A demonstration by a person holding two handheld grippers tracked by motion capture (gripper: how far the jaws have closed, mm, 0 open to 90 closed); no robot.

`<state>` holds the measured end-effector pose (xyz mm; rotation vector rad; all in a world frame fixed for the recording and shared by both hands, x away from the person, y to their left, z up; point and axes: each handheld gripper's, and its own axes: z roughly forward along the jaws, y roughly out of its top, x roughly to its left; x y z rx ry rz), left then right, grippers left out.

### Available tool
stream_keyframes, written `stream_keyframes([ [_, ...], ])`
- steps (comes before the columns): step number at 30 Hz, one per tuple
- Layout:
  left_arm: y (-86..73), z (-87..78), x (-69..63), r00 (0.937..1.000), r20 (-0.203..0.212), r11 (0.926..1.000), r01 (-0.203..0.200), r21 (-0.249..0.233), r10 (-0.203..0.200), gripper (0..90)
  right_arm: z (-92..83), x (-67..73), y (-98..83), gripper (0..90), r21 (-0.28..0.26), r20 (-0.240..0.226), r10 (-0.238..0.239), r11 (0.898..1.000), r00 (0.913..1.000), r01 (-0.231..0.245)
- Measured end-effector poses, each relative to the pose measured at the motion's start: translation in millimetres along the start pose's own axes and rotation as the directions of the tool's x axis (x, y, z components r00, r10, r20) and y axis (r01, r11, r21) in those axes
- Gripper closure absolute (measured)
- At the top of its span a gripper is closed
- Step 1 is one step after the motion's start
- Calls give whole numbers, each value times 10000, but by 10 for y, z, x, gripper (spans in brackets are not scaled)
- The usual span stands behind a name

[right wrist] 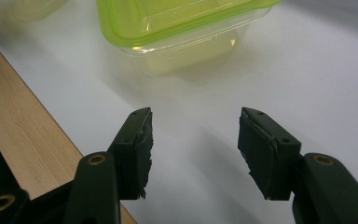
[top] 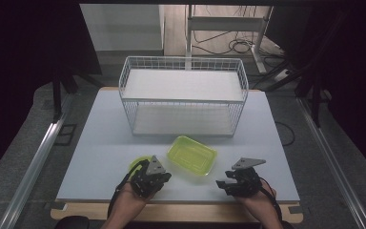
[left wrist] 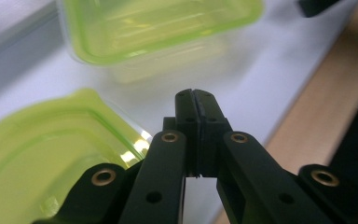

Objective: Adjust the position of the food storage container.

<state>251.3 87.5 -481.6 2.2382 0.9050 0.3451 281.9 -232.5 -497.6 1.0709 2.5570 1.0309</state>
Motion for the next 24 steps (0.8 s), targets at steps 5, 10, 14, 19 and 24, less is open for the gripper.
stream_keyframes([
  [5,-51,20,64,9997,-63,9997,237,74,-236,898,1,-5,-1,450,-6,8,29,10000,10000,-29],
  [10,-124,-18,131,9987,-176,9987,479,159,-476,898,3,8,-3,449,3,-4,-55,10000,10000,55],
  [14,-198,-69,228,9964,-375,9969,762,190,-754,898,4,4,-3,448,45,-16,-30,10000,10000,30],
  [19,-269,-146,368,9921,-627,9940,1097,54,-1091,898,14,10,-6,446,59,-42,-51,10000,10000,52],
  [24,-316,-193,465,9881,-749,9909,1344,-20,-1342,898,20,13,-8,444,113,-57,-66,9999,10000,67],
])
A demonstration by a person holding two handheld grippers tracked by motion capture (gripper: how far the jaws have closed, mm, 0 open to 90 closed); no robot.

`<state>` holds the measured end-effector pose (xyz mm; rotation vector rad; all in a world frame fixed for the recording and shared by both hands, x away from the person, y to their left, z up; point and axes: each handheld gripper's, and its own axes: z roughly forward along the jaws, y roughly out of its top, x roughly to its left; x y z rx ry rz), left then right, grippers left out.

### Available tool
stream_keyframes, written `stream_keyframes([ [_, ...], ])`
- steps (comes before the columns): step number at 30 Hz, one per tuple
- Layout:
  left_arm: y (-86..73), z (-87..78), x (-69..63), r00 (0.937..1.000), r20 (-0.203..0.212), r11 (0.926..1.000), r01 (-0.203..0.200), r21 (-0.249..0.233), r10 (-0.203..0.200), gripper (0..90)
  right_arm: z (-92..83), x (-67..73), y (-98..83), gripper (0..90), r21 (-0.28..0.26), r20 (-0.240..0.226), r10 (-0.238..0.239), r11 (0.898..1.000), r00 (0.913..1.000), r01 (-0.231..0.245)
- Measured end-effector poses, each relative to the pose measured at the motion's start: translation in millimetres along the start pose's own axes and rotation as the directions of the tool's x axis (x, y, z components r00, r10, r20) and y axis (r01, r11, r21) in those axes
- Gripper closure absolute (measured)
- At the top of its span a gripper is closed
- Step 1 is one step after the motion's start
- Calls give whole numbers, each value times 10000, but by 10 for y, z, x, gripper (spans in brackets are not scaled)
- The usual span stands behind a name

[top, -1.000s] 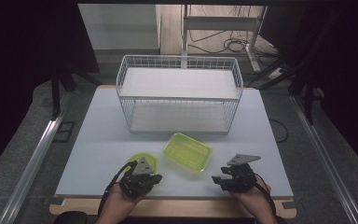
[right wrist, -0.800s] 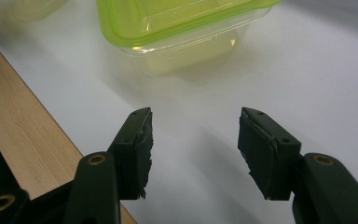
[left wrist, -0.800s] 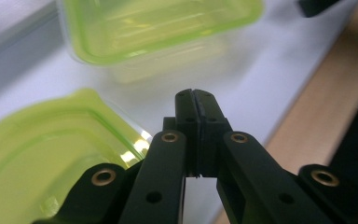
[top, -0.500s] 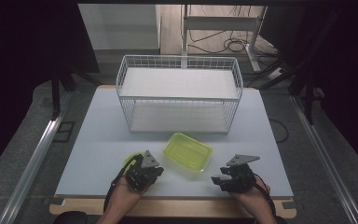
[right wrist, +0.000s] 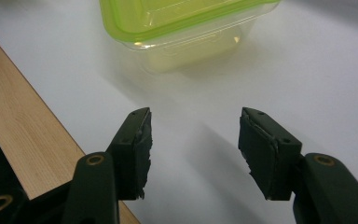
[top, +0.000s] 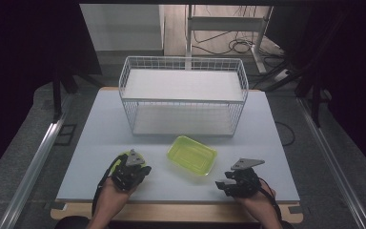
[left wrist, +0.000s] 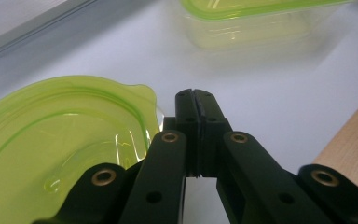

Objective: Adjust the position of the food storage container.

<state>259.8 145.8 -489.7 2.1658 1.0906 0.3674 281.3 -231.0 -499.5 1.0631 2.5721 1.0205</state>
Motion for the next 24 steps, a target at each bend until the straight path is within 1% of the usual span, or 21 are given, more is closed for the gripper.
stream_keyframes([
  [2,-15,-7,39,10000,19,10000,90,-6,-90,898,-1,0,-2,444,6,0,-12,10000,10000,12],
  [6,-46,-9,125,9996,-132,9997,253,40,-252,898,-1,-1,-1,444,-2,-12,-14,10000,10000,14],
  [8,-65,-3,179,9990,-168,9991,424,26,-424,898,1,1,-2,444,29,-6,-3,10000,10000,3],
  [10,-75,-3,224,9985,-227,9987,507,0,-507,898,4,1,-3,443,33,-6,-23,10000,10000,23],
  [11,-78,-5,248,9979,-252,9982,601,-12,-601,898,5,1,-3,443,31,-17,-22,10000,10000,22],
  [19,-93,-16,400,9949,-560,9965,831,-86,-834,898,11,5,-3,443,37,-16,-15,10000,10000,15],
  [24,-111,-50,530,9915,-781,9946,1034,-107,-1039,898,12,4,-5,443,38,9,-67,10000,10000,67],
])
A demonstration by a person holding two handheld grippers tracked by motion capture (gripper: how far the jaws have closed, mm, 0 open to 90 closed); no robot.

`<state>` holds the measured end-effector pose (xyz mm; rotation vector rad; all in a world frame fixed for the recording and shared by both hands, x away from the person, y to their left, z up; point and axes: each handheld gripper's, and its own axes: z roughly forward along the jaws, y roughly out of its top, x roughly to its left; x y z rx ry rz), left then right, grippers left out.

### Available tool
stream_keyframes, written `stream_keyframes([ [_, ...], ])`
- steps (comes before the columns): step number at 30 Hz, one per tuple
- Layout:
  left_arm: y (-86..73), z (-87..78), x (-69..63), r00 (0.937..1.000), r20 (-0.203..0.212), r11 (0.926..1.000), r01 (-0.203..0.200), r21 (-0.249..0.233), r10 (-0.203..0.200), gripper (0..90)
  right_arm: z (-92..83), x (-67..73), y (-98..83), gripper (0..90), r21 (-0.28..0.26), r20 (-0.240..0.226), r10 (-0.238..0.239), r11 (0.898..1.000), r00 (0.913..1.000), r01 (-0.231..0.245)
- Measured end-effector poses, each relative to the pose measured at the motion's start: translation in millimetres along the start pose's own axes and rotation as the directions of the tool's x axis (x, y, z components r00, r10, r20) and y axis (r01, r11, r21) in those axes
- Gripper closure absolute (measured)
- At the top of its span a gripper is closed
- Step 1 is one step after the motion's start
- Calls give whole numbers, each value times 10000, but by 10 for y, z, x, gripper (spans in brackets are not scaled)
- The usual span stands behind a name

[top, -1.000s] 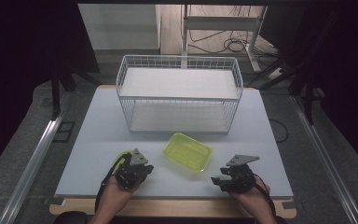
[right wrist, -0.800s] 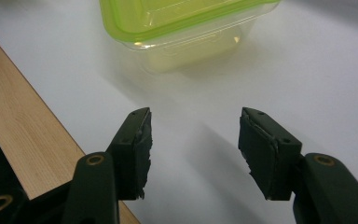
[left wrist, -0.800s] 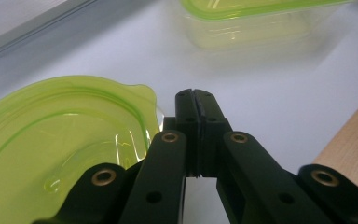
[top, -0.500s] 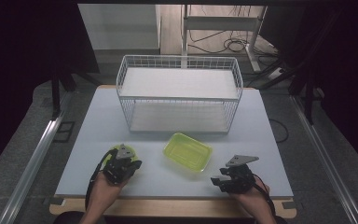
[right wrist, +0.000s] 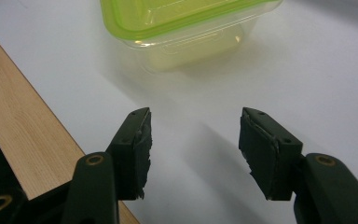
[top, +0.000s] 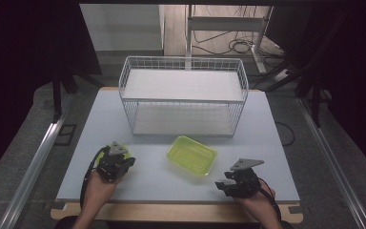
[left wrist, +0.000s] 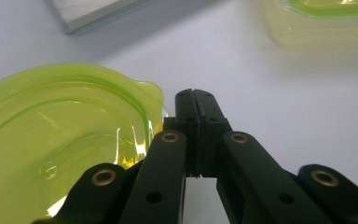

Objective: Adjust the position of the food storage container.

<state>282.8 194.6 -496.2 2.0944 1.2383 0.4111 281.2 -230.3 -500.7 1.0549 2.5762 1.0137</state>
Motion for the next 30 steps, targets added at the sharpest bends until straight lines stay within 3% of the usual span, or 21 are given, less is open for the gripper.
stream_keyframes([
  [6,-22,-13,142,9993,-326,9998,195,-45,-196,898,7,-3,-1,460,-8,-15,-100,9999,9999,100],
  [10,-28,-23,162,9987,-395,9994,304,-156,-310,898,5,-2,-1,468,-7,-26,-19,10000,10000,19],
  [15,-18,-45,47,9998,-174,9993,54,-358,-61,897,-1,-13,-1,493,-30,44,-75,10000,10000,75],
  [20,36,-33,-73,9993,193,9975,-309,-637,322,896,-30,-10,22,591,-187,251,-94,9998,9996,99],
  [26,177,110,-264,9953,594,9950,-722,-696,764,887,-73,-27,111,827,-478,302,-97,9988,9995,112],
  [30,314,274,-388,9918,755,9932,-989,-610,1034,883,-43,-47,172,858,-518,288,-143,9985,9995,158],
])
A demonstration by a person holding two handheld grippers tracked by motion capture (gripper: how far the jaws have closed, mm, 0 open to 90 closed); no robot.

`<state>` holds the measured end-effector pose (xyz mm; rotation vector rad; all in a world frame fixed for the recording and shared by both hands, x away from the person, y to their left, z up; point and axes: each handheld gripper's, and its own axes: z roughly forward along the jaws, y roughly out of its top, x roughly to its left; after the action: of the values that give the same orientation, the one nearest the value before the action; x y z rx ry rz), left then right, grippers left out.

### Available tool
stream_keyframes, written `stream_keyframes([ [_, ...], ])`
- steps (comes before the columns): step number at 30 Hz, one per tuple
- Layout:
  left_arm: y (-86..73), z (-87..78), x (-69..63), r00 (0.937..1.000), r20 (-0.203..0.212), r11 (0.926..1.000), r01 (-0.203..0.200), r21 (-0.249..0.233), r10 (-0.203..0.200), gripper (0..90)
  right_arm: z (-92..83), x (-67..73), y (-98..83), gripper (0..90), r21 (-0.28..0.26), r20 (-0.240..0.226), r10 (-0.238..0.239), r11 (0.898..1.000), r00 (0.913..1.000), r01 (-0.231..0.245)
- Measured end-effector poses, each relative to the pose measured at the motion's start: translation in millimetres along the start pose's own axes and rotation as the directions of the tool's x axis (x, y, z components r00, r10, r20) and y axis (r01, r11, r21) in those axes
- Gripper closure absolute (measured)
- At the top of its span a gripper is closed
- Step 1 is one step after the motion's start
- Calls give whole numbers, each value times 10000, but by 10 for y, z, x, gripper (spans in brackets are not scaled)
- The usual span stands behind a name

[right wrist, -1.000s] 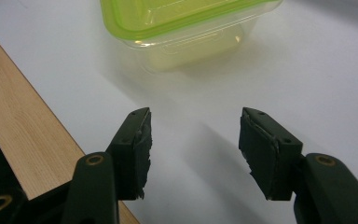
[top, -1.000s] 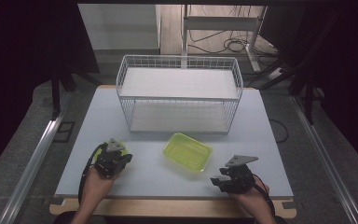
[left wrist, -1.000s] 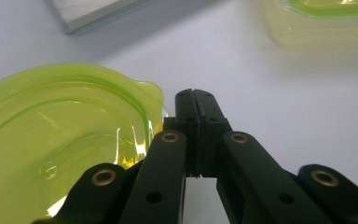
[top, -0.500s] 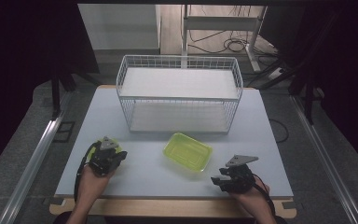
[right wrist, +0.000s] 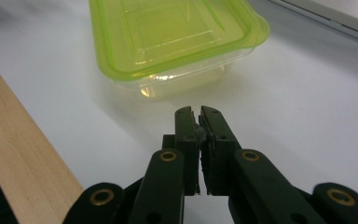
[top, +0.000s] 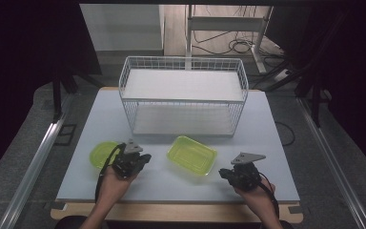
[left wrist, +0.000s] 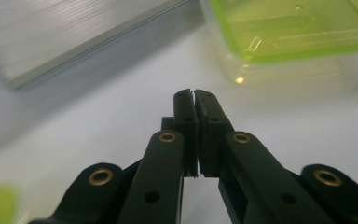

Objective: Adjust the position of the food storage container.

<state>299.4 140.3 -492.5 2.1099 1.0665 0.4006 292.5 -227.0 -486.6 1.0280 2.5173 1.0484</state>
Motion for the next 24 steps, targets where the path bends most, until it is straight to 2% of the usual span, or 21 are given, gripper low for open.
stream_keyframes([
  [2,72,110,-29,9999,-33,9998,-158,127,158,886,25,-4,16,859,21,27,-50,10000,10000,50],
  [7,233,363,-31,9995,-221,9993,-207,304,213,898,63,-13,44,876,96,37,-121,9999,9999,121],
  [11,307,525,-43,9992,-288,9974,-262,666,282,898,85,-61,68,895,212,366,-61,9998,9993,54],
  [14,318,558,-61,9998,-91,9975,-194,676,201,898,116,-119,77,895,287,421,139,9995,9990,-152],
  [19,286,513,-117,9990,435,9972,-83,742,50,898,163,-207,111,893,391,523,267,9988,9983,-288],
  [21,264,487,-168,9965,840,9965,-56,840,-15,898,180,-254,133,891,387,555,353,9985,9978,-375],
  [24,236,459,-273,9902,1373,9934,-386,1076,236,898,204,-318,156,885,463,753,369,9981,9965,-404],
])
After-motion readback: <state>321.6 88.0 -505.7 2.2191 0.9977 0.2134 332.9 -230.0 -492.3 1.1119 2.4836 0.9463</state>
